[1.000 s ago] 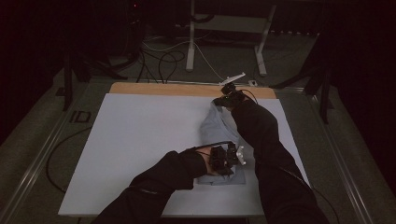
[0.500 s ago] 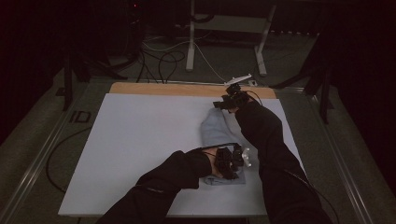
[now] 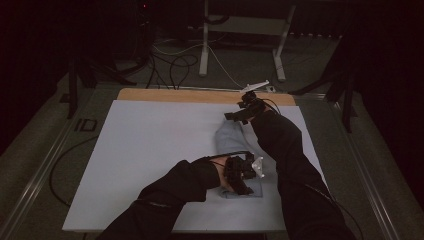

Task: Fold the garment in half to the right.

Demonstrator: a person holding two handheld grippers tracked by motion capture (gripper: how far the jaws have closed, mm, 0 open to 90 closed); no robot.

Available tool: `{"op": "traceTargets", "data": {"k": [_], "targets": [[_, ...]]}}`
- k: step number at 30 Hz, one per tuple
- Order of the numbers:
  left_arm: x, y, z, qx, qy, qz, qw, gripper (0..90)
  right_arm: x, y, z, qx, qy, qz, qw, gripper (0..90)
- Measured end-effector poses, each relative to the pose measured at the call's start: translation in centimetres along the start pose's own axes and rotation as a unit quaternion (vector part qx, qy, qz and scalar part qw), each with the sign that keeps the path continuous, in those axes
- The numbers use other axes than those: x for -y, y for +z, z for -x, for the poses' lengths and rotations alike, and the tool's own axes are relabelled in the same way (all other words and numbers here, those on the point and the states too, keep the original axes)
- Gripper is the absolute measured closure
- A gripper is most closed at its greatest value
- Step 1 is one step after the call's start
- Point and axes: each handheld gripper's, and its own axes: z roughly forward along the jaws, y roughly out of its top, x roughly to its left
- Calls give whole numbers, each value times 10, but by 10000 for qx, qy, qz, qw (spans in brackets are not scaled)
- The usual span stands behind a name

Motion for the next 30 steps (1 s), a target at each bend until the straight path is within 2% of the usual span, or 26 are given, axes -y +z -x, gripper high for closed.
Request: {"op": "traceTargets", "data": {"k": [8, 12, 16, 17, 18, 20, 23, 24, 25, 28, 29, 30], "targets": [[21, -21, 2, 14, -119, 200, 9997, 494, 1, -5, -4, -20, -134, 159, 9998, 107], [37, -32, 2, -34, -269, 269, 9993, 469, 2, -8, -5, -34, -341, 140, 9993, 110], [55, -43, 3, -193, -553, 380, 9976, 370, 5, -10, -4, -60, -385, 178, 9991, 110], [55, -43, 3, -193, -553, 380, 9976, 334, 5, -10, -4, -60, -385, 178, 9991, 110], [64, -48, 5, -283, -729, 451, 9959, 294, 7, -9, -3, -46, -386, 150, 9991, 110], [69, -51, 6, -341, -737, 444, 9957, 265, 9, -9, -3, -46, -372, 134, 9992, 109], [87, -57, 9, -486, -997, 457, 9928, 177, 12, -7, -2, -47, -264, 12, 9996, 112], [90, -57, 10, -496, -1008, 446, 9927, 148, 13, -6, -1, -57, -176, -101, 9998, 112], [95, -58, 11, -546, -1086, 458, 9915, 136, 13, -5, 0, -64, -148, -113, 9998, 112], [112, -61, 13, -553, -1383, 520, 9875, 18, 14, -3, 3, -98, 39, -12, 9999, 111], [112, -61, 13, -553, -1383, 520, 9875, 9, 14, -3, 3, -98, 39, -12, 9999, 111], [124, -63, 15, -589, -1505, 560, 9853, 9, 14, -2, 4, -70, 69, -15, 10000, 112]]}}
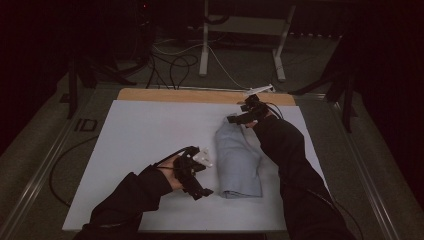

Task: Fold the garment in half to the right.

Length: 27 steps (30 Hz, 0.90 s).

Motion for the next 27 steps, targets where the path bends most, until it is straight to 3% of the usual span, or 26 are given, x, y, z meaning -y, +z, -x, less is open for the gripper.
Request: {"op": "traceTargets", "data": {"k": [2, 4, 5, 6, 9, 11, 12, 13, 15, 16, 17, 19, 23, 24, 25, 27], "targets": [[13, -3, -1, 21, -131, 122, 9998, 8, 1, 4, 1, 67, -24, -27, 10000, 167], [27, -6, -3, -4, -260, 204, 9995, 8, 3, 6, 1, 171, -168, -37, 9997, 298], [27, -6, -3, -4, -260, 204, 9995, 8, 3, 6, 1, 171, -168, -37, 9997, 298], [43, -12, -4, 6, -498, 466, 9977, 8, 7, 12, 6, 316, -82, -109, 9994, 312], [54, -17, -5, -26, -590, 613, 9964, 8, 10, 16, 11, 289, 127, -151, 9994, 307], [66, -25, -6, -90, -705, 877, 9936, 8, 15, 21, 16, 305, 222, -241, 9990, 374], [78, -30, -7, -157, -859, 1132, 9897, 8, 20, 27, 17, 231, 310, -413, 9984, 415], [78, -30, -7, -157, -859, 1132, 9897, 8, 22, 30, 18, 240, 289, -499, 9980, 441], [90, -34, -7, -220, -933, 1277, 9872, 8, 24, 33, 18, 263, 269, -592, 9975, 456], [95, -35, -7, -259, -969, 1288, 9866, 8, 26, 35, 17, 276, 258, -674, 9970, 509], [101, -36, -6, -286, -1043, 1295, 9857, 8, 28, 37, 17, 333, 194, -716, 9967, 662], [117, -38, -5, -366, -1158, 1315, 9839, 8, 28, 37, 18, 319, 198, -751, 9965, 848], [131, -38, -3, -493, -1284, 1202, 9832, 8, 23, 34, 14, 366, -1, -602, 9975, 871], [139, -37, -3, -589, -1448, 1060, 9820, 8, 19, 31, 11, 377, -26, -426, 9984, 871], [139, -37, -3, -589, -1448, 1060, 9820, 8, 19, 31, 11, 377, -26, -426, 9984, 871], [148, -39, -4, -650, -1580, 1094, 9792, 8, 15, 28, 11, 333, 9, -274, 9991, 871]]}}
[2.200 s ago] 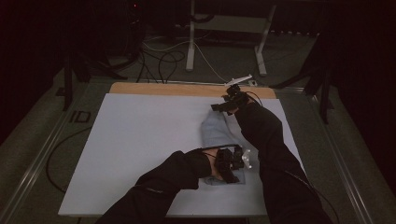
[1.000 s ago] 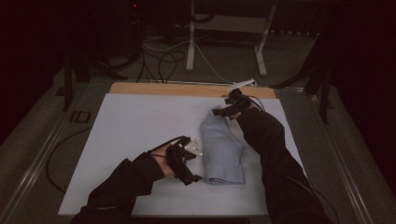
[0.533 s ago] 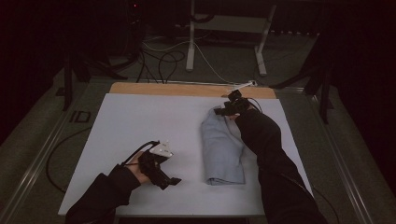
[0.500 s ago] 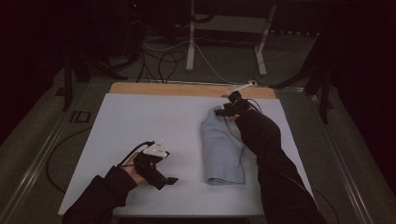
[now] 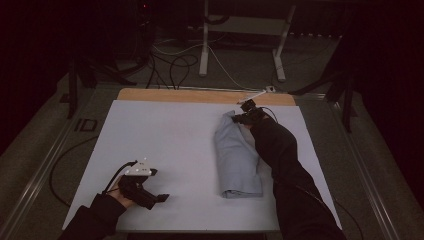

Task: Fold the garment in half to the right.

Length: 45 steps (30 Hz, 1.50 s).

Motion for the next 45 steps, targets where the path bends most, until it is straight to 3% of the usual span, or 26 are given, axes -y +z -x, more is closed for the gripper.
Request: {"op": "traceTargets", "data": {"k": [5, 10, 18, 25, 31, 33, 37, 45], "targets": [[7, -10, -1, -106, -53, 215, 9997, 8, 4, 10, 3, 68, 109, -295, 9995, 871], [7, -16, -1, -217, -54, 399, 9990, 7, 10, 17, 7, 35, 251, -409, 9988, 864], [8, -21, -3, -342, -106, 468, 9983, 8, 16, 27, 12, 121, 238, -614, 9978, 841], [12, -25, -8, -475, -62, 457, 9978, 7, 12, 17, 13, 123, 260, -486, 9984, 463], [15, -26, -10, -538, 2, 467, 9975, 7, 6, 2, 7, -20, 257, -269, 9993, 304], [15, -26, -10, -528, 10, 430, 9977, 7, 4, -6, 3, -271, 189, -144, 9993, 210], [16, -25, -12, -556, -4, 384, 9977, 7, 1, -14, -6, -467, 90, -77, 9988, 184], [18, -27, -13, -574, -25, 440, 9974, 7, -2, -29, -25, -636, -132, 19, 9979, 176]]}}
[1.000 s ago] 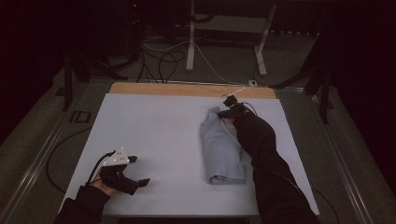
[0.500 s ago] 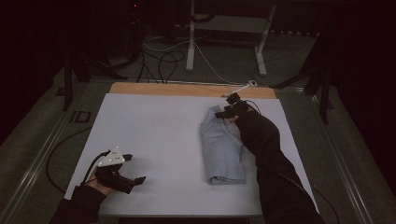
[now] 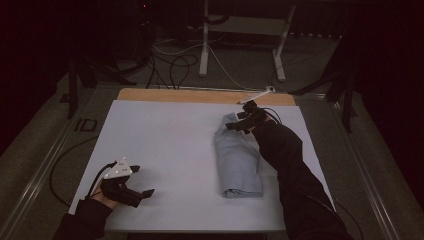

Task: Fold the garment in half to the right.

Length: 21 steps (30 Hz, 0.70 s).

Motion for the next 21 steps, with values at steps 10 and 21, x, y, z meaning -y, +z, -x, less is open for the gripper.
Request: {"op": "traceTargets", "data": {"k": [10, 21], "targets": [[-1, -2, 0, 13, 30, 15, 10000, 7, 7, -18, -28, -345, -357, 68, 9987, 183], [-1, -2, 1, 53, 29, 25, 10000, 7, 26, -33, -57, -563, -625, 217, 9962, 438]]}}
